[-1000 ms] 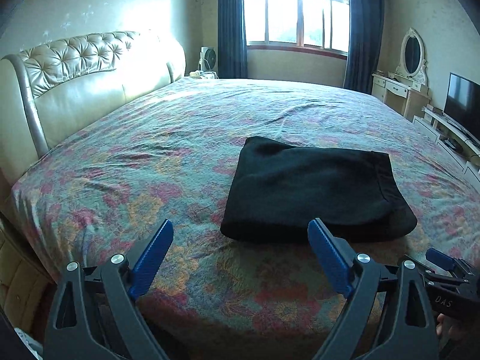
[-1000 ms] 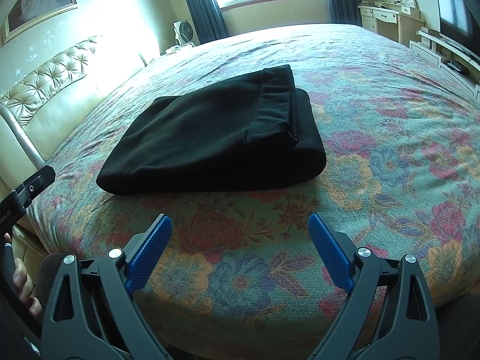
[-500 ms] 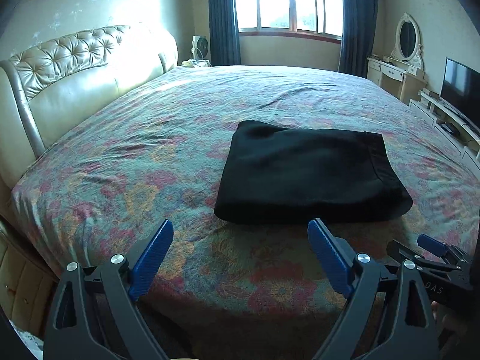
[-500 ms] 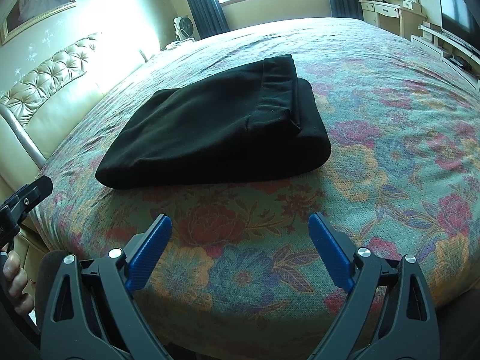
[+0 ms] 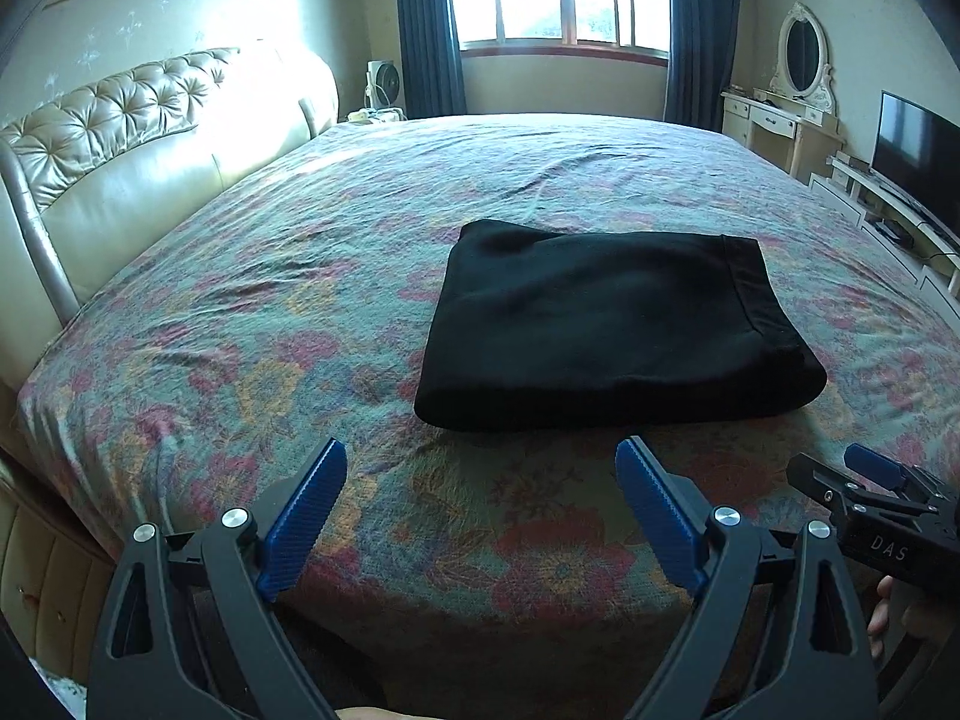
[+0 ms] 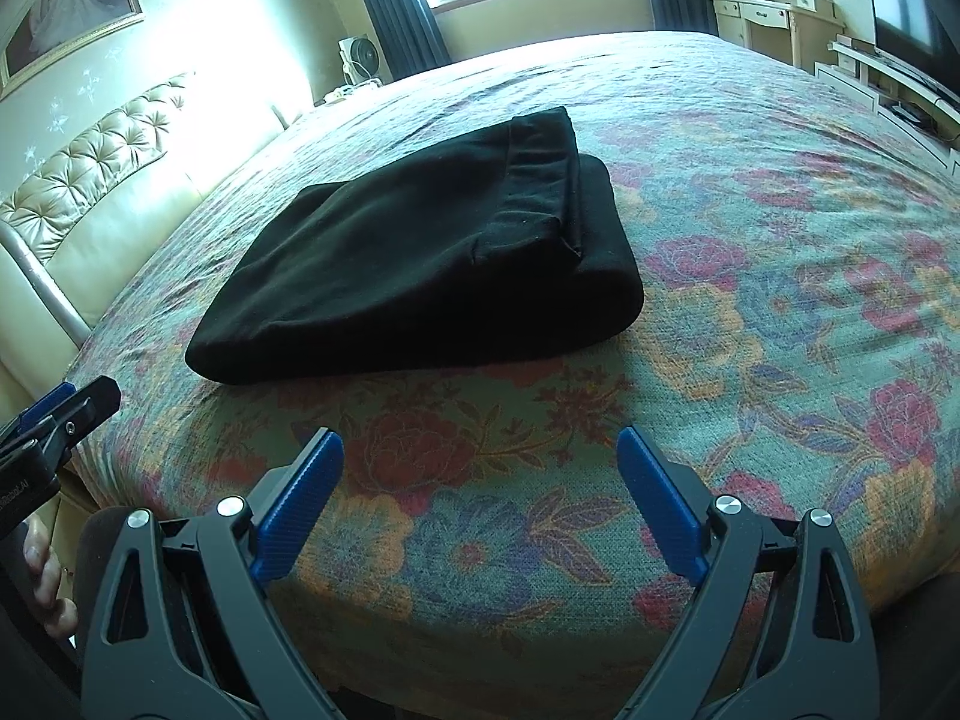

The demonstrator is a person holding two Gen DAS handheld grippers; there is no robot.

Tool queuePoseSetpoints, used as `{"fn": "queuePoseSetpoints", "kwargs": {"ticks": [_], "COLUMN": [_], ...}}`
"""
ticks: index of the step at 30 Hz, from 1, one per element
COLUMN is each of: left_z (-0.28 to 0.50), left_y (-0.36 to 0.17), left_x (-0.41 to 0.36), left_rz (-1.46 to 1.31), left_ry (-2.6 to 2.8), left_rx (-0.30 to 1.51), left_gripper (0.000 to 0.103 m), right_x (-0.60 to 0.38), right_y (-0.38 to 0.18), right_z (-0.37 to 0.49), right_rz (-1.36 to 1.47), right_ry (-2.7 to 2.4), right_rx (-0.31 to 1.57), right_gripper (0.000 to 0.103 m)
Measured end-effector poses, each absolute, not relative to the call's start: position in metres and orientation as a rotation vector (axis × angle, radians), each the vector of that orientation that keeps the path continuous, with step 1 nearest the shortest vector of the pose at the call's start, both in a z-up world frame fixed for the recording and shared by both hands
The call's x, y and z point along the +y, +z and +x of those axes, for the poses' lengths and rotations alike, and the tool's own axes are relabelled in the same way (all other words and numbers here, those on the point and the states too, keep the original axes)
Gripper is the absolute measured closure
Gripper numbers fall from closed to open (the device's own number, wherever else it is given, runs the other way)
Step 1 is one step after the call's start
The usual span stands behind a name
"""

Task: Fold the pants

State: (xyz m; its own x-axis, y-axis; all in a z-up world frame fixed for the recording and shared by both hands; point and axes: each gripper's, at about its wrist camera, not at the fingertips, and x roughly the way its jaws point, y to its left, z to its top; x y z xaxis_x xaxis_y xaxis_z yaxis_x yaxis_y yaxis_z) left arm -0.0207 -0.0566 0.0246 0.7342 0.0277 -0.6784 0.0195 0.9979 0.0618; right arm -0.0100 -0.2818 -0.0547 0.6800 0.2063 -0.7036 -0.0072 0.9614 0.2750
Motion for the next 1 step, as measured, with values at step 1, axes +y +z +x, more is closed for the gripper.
{"fn": "queuePoseSetpoints", "kwargs": {"ticks": [1], "left_z": [-0.0208], "left_y": [0.0242], "left_x": [-0.0564], "left_rz": [0.064], "left_ry": [0.008], "left_rx": [0.75], "left_gripper": [0.013], "right_x": [-0.282], "right_y": [-0.0548], "right_z": [-0.0099], "right_rz": [0.26], "right_ry": [0.122], "right_rx": [0.816], "right_gripper": [0.01]}}
